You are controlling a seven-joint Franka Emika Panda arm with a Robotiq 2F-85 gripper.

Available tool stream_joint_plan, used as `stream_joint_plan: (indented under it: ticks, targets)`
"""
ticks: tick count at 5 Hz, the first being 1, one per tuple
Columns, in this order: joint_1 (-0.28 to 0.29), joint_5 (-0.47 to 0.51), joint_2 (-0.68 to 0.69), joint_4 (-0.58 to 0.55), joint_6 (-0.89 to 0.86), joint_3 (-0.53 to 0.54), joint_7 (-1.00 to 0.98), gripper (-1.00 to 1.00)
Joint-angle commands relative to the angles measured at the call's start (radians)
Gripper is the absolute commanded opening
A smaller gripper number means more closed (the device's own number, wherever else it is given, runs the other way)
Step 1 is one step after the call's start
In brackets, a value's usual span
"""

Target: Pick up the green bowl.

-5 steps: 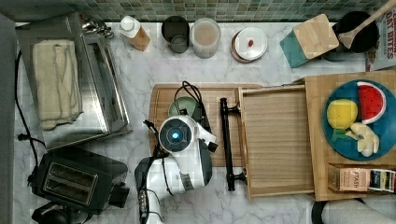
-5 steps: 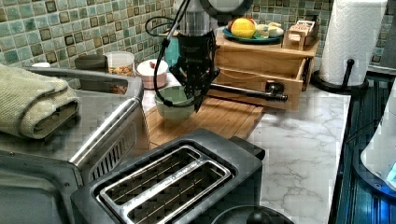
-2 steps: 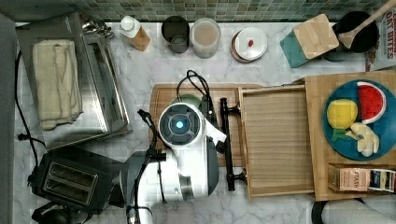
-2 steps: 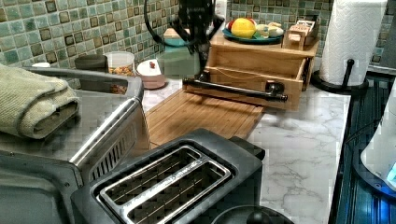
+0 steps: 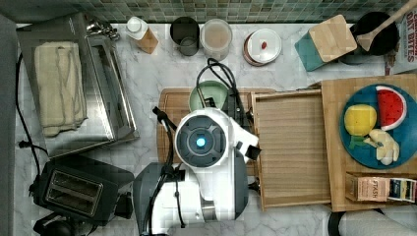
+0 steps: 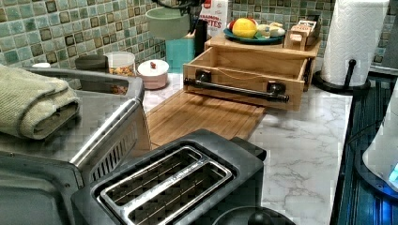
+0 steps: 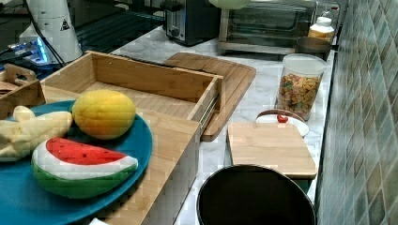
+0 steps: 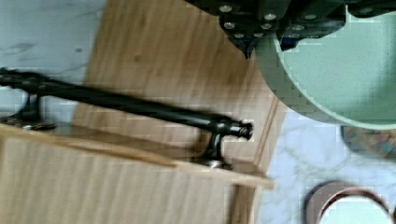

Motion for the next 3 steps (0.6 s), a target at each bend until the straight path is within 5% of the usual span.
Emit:
stream_joint_plan:
  ticks: [1,3]
  targets:
    - [-0.02,-0.012,0.006,0.21,-0.075,-0.021,0.044,-1.0]
    - [-0.015,0.076,0.011,0.265,-0.154,-0.031,0.052,-1.0]
